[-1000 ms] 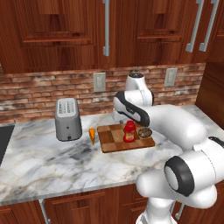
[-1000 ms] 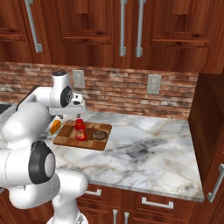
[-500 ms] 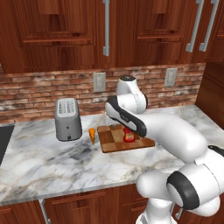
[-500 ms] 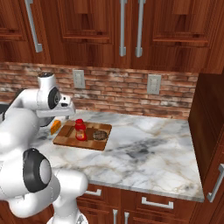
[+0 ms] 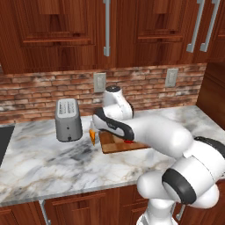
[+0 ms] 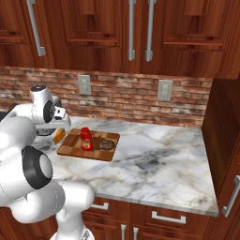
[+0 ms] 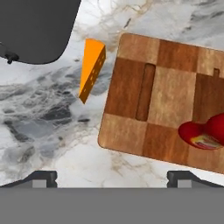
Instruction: Retrieve the reheated potato from the microwave, then place the potato, cheese, and condiment on the cutting board.
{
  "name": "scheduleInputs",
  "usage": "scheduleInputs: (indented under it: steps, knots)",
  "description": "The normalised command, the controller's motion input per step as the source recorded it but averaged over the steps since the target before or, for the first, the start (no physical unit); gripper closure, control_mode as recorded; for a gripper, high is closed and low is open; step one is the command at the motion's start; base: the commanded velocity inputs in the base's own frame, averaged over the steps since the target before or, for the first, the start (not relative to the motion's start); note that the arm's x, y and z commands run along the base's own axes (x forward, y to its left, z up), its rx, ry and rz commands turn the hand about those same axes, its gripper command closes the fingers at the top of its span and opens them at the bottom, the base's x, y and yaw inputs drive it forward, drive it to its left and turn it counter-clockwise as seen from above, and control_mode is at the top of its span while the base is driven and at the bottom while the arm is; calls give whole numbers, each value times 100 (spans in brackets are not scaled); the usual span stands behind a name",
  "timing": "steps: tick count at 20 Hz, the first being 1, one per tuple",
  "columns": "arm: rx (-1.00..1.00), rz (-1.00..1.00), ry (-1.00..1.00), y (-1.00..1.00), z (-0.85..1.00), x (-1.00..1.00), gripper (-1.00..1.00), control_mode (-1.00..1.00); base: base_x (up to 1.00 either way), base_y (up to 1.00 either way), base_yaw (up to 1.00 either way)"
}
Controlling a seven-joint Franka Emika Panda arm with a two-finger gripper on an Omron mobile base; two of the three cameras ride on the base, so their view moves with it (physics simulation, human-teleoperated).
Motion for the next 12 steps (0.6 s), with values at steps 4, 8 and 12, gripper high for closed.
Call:
scheduleInputs:
  steps: [4,8,12]
  knots:
    - [5,-4,4,31,-27,57,-100,-100,0,0,0]
    - [1,-1,3,32,-28,42,-100,-100,0,0,0]
    - [0,0,1,26,-29,34,-100,-100,0,0,0]
